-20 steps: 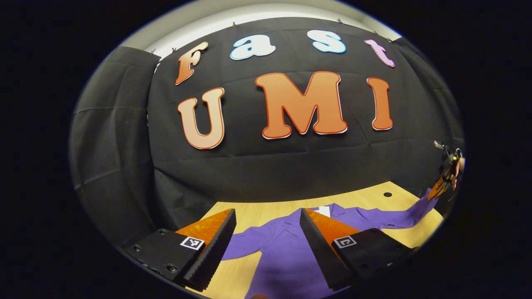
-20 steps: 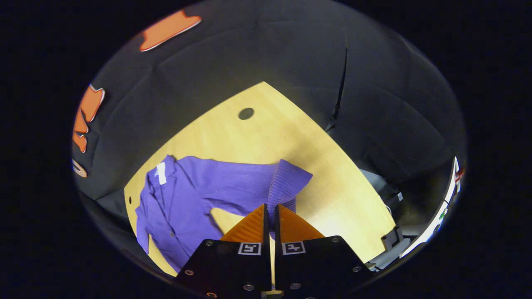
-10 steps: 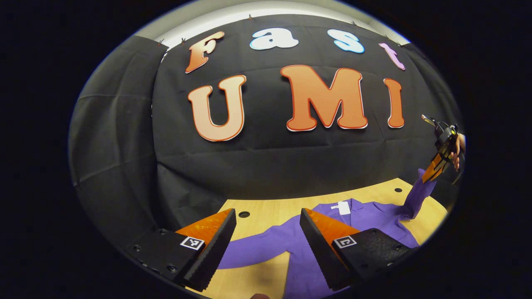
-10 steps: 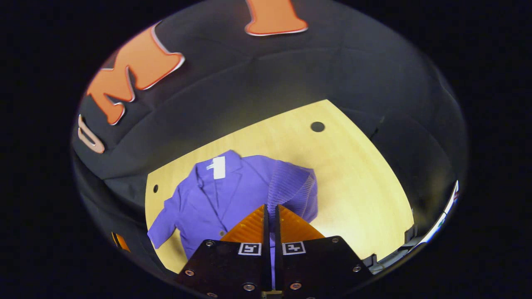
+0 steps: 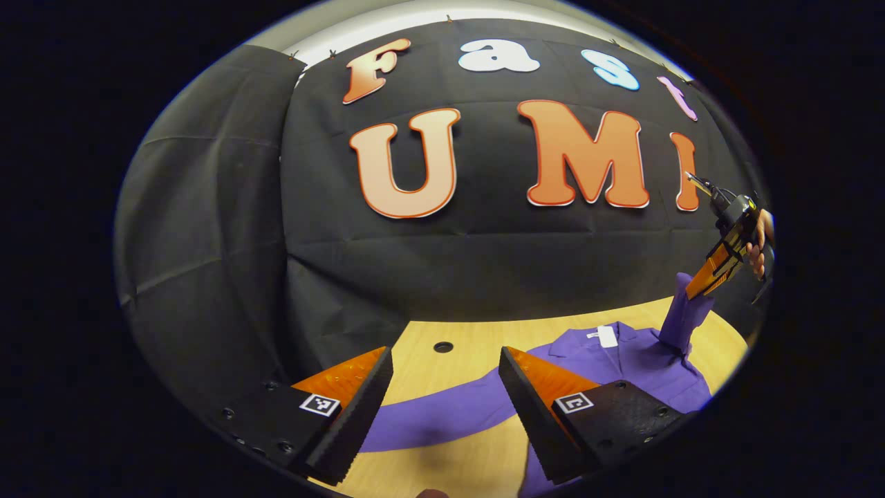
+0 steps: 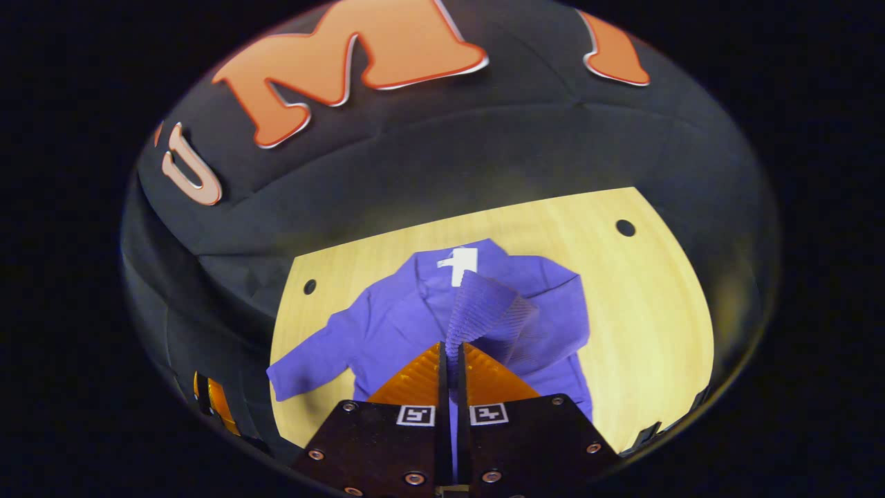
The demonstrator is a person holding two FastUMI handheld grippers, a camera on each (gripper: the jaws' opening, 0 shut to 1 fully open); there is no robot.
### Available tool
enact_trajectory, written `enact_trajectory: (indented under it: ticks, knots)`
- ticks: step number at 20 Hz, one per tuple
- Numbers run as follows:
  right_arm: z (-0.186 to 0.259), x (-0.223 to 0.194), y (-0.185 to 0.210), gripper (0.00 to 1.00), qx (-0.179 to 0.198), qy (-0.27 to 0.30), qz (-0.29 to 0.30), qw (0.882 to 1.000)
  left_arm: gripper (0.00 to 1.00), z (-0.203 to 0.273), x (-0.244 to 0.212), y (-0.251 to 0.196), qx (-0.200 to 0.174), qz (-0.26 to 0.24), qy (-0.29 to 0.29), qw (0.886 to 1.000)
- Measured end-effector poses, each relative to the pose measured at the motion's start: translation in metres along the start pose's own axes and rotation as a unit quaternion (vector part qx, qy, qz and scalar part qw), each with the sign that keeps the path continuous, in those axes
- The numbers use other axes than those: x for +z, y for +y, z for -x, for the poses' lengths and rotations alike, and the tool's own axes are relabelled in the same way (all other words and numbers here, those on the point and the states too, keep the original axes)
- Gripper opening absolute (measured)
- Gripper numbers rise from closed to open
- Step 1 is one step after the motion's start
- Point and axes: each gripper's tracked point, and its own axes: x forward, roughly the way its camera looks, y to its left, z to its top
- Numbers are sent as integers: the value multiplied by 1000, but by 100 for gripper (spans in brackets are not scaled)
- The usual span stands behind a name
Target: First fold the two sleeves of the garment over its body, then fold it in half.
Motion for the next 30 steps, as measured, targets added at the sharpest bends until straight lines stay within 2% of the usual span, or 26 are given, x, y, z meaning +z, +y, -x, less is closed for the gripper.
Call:
enact_trajectory:
  ticks: [2, 4, 6, 7, 8, 9, 10, 11, 13, 15, 18, 22, 24, 25, 26, 27, 28, 29, 30]
  knots:
    - [-9, -4, 24, 5, 4, 1, 11, 1000, 97, -5, -5, 22, 14, 3, 9, 1000]
    - [-10, -5, 47, 9, 30, -5, 22, 999, 97, -9, -12, 41, 27, 4, 16, 1000]
    - [-10, -7, 67, 27, 50, -15, 30, 998, 97, -16, -19, 53, 35, 3, 24, 999]
    - [-6, -9, 73, 43, 60, -22, 33, 997, 97, -19, -21, 59, 37, 3, 28, 999]
    - [-2, -8, 75, 48, 65, -29, 35, 997, 97, -22, -24, 63, 40, 4, 31, 999]
    - [2, -5, 75, 59, 67, -42, 40, 996, 97, -26, -27, 66, 40, 5, 36, 999]
    - [7, 0, 73, 55, 65, -58, 45, 995, 97, -31, -29, 68, 40, 7, 41, 998]
    - [16, 6, 70, 72, 62, -77, 51, 994, 97, -35, -35, 68, 39, 11, 49, 998]
    - [35, 21, 60, 85, 55, -121, 58, 989, 97, -48, -48, 71, 34, 23, 79, 996]
    - [57, 37, 46, 91, 45, -168, 65, 983, 97, -62, -64, 74, 35, 43, 117, 992]
    - [97, 57, 19, 95, 31, -234, 77, 969, 97, -82, -83, 85, 53, 58, 168, 983]
    - [133, 67, -20, 95, 4, -281, 88, 956, 97, -96, -111, 88, 49, 78, 241, 966]
    - [148, 68, -38, 95, -10, -302, 95, 948, 97, -99, -133, 88, 48, 95, 285, 952]
    - [156, 69, -44, 100, -16, -314, 95, 945, 97, -98, -145, 90, 53, 103, 309, 944]
    - [163, 68, -51, 96, -19, -321, 94, 942, 98, -102, -156, 93, 55, 106, 328, 937]
    - [169, 65, -60, 100, -25, -325, 93, 941, 98, -101, -171, 95, 60, 109, 352, 928]
    - [174, 62, -68, 95, -30, -329, 93, 939, 98, -102, -184, 97, 60, 114, 373, 919]
    - [179, 60, -73, 100, -35, -332, 93, 938, 98, -98, -199, 98, 64, 118, 399, 907]
    - [184, 58, -79, 100, -41, -337, 94, 936, 99, -98, -212, 101, 69, 123, 417, 898]
